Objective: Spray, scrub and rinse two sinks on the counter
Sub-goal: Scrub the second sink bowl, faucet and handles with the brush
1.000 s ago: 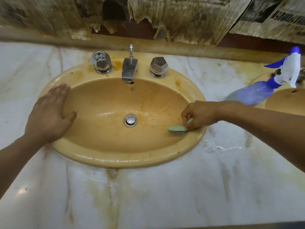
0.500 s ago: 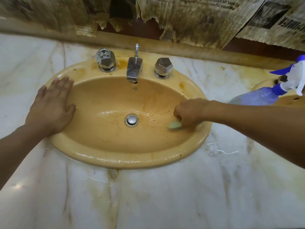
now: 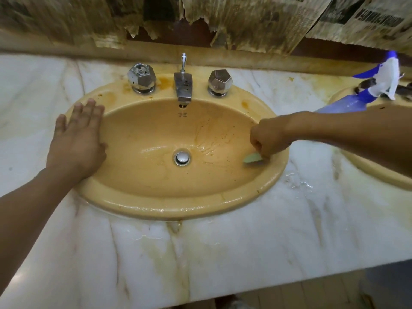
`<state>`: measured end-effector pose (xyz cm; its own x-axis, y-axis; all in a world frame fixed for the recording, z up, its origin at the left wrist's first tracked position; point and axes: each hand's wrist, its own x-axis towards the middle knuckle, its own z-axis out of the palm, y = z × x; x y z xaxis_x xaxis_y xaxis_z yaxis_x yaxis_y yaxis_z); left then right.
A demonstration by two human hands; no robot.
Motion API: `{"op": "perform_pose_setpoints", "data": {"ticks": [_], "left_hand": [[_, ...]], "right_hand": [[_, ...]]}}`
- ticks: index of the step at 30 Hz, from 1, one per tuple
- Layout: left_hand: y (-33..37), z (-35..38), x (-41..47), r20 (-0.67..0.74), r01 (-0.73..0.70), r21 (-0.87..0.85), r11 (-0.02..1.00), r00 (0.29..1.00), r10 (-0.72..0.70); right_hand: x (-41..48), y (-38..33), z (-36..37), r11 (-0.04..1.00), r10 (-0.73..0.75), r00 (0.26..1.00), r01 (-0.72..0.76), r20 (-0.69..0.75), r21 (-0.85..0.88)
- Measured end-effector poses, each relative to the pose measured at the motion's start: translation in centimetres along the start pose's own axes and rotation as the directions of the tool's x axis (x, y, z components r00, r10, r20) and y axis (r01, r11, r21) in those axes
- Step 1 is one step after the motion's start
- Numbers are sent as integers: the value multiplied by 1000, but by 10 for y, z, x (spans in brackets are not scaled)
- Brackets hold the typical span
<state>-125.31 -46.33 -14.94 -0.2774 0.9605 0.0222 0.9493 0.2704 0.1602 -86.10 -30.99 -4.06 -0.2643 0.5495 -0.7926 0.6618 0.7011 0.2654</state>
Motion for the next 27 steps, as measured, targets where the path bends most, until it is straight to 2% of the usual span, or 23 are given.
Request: {"op": "perform_pose_setpoints", "data": {"ticks": [2,6,9,10,13,17,20,22,24,27], "left_hand": [[0,0,2,0,-26,16,1000,1000,26],[-4,1,5,2,-70,18,997,998,70],[-7,1,4,-11,-113,12,994,993,113],[-8,1,3,-20,-123,12,992,992,123],[-8,2,3,-22,-144,2,990,989,144],[-8,2,3,-14,-146,-8,989,989,146],[-9,3,4,-15,-152,-11,988,988,152],[-9,2,4,-14,-150,-15,989,989,150],[-9,2,5,-12,-150,-20,988,989,150],[-9,1,5,-16,-155,-21,988,988,155]], "right_hand": [[-7,8,-2,997,80,994,-79,-78,11],[-17,-1,10,987,84,996,-87,32,133],[-17,0,9,972,177,981,-161,-78,171],[-16,-4,9,973,169,982,-152,-83,176],[-17,-26,18,958,82,995,-94,53,271],[3,-40,19,957,119,993,-109,-20,270],[22,-60,14,905,-18,988,-51,156,423],[31,-56,9,922,-4,988,-57,157,384],[35,-51,7,966,82,996,-90,40,242],[32,-56,13,975,-1,997,-16,78,220]]}}
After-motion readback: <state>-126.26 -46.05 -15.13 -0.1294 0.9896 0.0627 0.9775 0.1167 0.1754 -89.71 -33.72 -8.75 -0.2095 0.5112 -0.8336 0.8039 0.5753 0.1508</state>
